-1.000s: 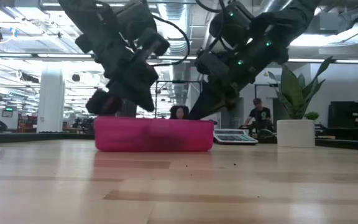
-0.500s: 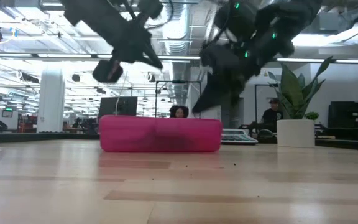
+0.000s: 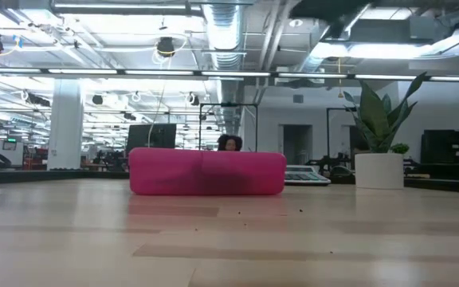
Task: Pack school essentials
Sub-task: Return to Home Position
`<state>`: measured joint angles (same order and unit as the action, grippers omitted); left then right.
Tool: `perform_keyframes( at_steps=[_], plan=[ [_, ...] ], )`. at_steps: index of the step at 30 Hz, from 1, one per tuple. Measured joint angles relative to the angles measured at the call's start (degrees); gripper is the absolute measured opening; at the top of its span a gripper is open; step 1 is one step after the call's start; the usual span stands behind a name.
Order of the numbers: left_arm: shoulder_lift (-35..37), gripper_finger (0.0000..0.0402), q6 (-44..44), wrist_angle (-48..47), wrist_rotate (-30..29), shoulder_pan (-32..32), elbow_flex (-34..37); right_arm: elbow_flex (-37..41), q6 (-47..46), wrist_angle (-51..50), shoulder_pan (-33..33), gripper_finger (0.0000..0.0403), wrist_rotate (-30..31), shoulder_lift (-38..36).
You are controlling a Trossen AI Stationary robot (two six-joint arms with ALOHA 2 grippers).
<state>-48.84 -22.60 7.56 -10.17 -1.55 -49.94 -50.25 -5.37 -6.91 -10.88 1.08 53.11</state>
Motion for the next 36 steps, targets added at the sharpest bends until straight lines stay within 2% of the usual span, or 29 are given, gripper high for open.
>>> perform_keyframes(
  at_steps=[4, 8, 12, 15, 18, 21, 28, 31, 36],
  plan=[
    [9.18, 0.0000, -0.80, -9.70, -1.18, 0.10, 1.35, 3.90, 3.29, -2.06, -4.63, 0.0011, -1.46, -9.24],
    [18.27, 0.0000, -4.17, -14.84, -1.06, 0.57, 5.55, 9.58, 1.18, -2.07, -9.00, 0.0007, -3.75, -18.25],
    [26.69, 0.0000, -6.33, -13.71, -0.80, 0.46, 11.31, 16.11, -2.11, -2.50, -12.32, 0.0006, -3.19, -28.95],
    [30.97, 0.0000, -8.29, -13.78, -0.89, 0.52, 17.71, 21.75, -7.97, -3.20, -13.37, 0.0006, -2.77, -35.21],
    [34.60, 0.0000, -9.13, -7.94, -0.97, 0.46, 24.48, 27.35, -14.67, -3.12, -13.69, 0.0006, -1.55, -40.84],
    [37.63, 0.0000, -10.07, -3.88, -1.76, 0.49, 31.17, 32.90, -19.14, -2.96, -13.21, 0.0006, -1.41, -45.06],
    [45.53, 0.0000, -16.35, -3.02, -3.15, 0.49, 42.51, 43.32, -25.69, 0.39, -10.83, 0.0006, -0.74, -52.96],
    [48.75, 0.0000, -17.67, -2.94, -2.81, 0.49, 45.44, 45.91, -28.40, 1.55, -9.72, 0.0006, 0.88, -52.98],
    [48.49, 0.0000, -18.80, -4.69, -0.76, 0.49, 46.85, 48.15, -29.73, 5.14, -7.94, 0.0006, 4.24, -52.94]
  ],
)
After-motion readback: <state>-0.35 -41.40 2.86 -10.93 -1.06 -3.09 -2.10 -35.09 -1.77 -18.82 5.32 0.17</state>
